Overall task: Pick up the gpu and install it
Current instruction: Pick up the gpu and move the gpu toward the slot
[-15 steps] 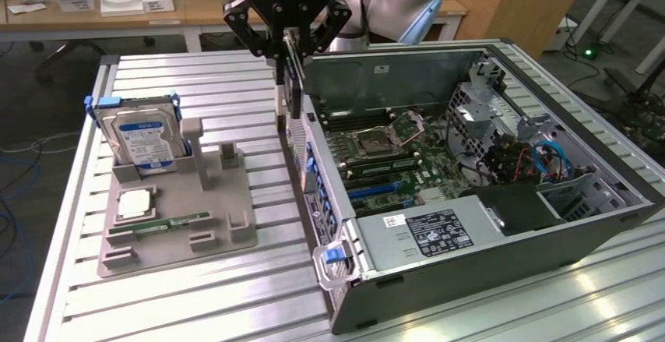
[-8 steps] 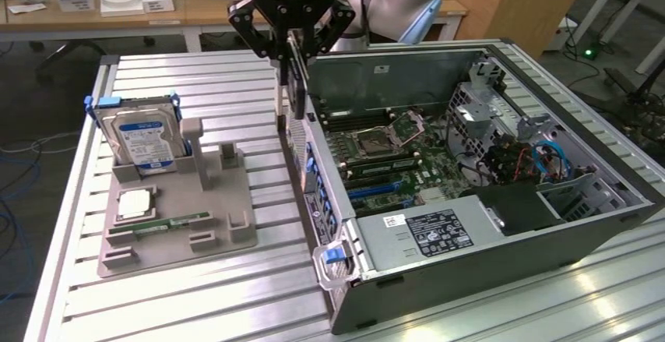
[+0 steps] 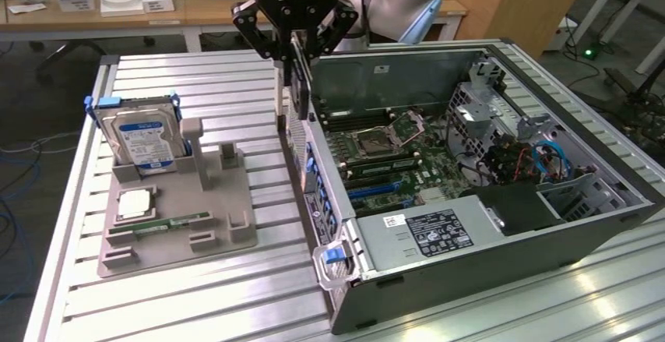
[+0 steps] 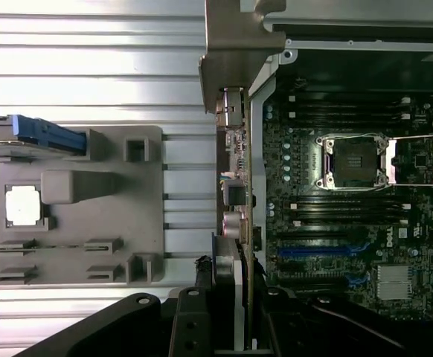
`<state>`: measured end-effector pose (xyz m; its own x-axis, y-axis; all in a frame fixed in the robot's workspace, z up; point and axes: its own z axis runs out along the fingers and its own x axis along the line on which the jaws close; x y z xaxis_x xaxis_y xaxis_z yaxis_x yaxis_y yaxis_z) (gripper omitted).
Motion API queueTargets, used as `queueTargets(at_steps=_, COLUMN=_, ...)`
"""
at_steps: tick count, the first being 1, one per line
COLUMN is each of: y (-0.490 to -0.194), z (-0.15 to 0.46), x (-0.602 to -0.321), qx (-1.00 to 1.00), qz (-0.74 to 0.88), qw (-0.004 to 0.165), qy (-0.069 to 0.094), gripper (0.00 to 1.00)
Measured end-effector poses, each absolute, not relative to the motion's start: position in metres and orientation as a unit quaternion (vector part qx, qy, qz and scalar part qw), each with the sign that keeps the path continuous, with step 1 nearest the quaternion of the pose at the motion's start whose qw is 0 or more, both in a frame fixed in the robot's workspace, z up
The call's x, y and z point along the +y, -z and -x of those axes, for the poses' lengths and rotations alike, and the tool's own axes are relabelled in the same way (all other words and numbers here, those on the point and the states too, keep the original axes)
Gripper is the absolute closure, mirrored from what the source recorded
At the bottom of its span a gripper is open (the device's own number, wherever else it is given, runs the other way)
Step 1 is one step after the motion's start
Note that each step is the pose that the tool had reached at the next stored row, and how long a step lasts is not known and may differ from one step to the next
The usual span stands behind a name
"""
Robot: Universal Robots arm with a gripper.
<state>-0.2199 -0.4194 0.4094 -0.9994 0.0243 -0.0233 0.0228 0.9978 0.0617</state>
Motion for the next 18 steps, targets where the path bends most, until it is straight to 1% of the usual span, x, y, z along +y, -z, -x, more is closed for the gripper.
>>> queueTargets(at_steps=18, y=-0.407, z=0.205, x=-0.419, qx=0.999, qz=-0.012, qw=0.017, qy=-0.031, gripper=0.72)
